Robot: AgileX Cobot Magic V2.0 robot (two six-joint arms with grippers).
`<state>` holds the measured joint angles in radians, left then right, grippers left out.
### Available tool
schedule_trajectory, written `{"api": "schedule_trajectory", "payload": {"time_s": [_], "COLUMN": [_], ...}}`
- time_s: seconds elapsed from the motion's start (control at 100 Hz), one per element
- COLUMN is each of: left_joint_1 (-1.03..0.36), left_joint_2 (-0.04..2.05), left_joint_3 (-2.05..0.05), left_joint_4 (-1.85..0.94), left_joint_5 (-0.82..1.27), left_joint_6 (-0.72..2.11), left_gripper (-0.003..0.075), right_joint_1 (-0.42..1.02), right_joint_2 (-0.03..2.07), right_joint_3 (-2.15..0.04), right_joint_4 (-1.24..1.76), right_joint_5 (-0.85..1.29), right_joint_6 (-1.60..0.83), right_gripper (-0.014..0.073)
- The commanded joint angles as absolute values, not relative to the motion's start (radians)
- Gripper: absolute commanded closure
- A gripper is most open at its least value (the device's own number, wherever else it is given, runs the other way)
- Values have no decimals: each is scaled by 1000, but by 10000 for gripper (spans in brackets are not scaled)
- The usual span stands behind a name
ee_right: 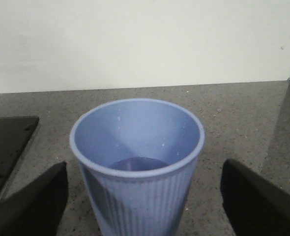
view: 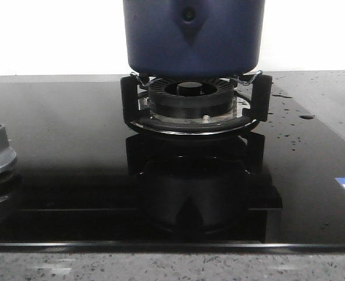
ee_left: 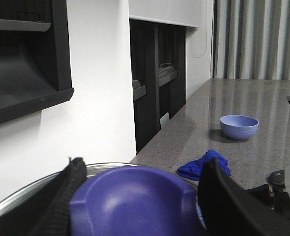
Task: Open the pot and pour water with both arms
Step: 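Grasp the light blue cup with the right gripper and lift it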
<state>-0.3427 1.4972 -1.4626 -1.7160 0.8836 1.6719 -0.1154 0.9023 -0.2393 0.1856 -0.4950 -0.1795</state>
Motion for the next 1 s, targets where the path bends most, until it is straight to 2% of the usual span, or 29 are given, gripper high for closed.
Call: {"api": "schedule_trajectory", "payload": {"time_s": [0.0, 0.23, 0.73, 0.81, 0.99], "left_joint_1": [-343, -343, -343, -343, -331], "left_joint_2": [1450, 1450, 1450, 1450, 1450], "left_joint_3": [-1499, -1499, -1499, -1499, -1499], "left_joint_4": [-1802, -1802, -1802, -1800, -1763], "left_joint_5": [901, 901, 901, 901, 899], "left_joint_6": [1665, 1665, 1661, 1659, 1638], "left_gripper": [535, 535, 535, 535, 535], "right_joint_1": [-121, -121, -121, -121, -121], "right_joint_2": [945, 1080, 1250, 1262, 1264], "right_joint_3": [-268, -279, -419, -431, -433], "right_joint_4": [182, 173, 171, 167, 151], "right_joint_5": [-623, -758, -765, -746, -740], "right_joint_6": [-191, -191, -191, -191, -191], "right_gripper": [49, 49, 56, 110, 317]}}
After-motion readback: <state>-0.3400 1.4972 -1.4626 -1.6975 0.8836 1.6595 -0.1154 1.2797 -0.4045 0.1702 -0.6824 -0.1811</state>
